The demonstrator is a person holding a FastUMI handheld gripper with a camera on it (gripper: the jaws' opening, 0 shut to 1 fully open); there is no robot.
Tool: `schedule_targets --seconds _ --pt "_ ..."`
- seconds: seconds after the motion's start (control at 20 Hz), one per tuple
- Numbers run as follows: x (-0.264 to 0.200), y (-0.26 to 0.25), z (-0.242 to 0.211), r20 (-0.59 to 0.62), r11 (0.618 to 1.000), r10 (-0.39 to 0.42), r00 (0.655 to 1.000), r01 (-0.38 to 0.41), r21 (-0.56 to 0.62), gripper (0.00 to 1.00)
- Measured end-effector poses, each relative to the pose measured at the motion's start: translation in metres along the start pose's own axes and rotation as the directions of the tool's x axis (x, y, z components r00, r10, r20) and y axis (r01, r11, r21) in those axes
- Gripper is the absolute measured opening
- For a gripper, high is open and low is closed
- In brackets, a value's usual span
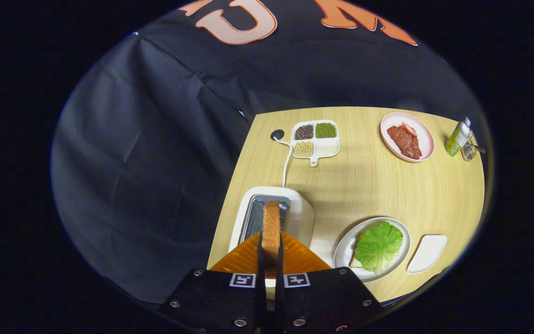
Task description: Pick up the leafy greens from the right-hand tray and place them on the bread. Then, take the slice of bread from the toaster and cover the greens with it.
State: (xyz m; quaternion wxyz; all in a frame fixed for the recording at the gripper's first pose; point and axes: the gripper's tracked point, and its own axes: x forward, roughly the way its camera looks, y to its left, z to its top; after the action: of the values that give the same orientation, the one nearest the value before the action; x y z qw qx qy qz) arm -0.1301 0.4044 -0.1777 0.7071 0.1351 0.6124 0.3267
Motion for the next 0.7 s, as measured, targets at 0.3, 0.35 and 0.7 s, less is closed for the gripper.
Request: schedule_targets --seconds 0.3,0.35,0.7 --pt "-0.033 -0.043 0.004 0.082 0.997 0.039 0.996 -0.045 0.063 0.08" --pt "-0.036 -0.052 0.004 0.095 0.996 0.042 0.995 -0.050 0.079 0.08" --pt "-0.043 -0.112 -0.018 0.091 0.989 0.048 0.995 -0.060 0.138 0.08"
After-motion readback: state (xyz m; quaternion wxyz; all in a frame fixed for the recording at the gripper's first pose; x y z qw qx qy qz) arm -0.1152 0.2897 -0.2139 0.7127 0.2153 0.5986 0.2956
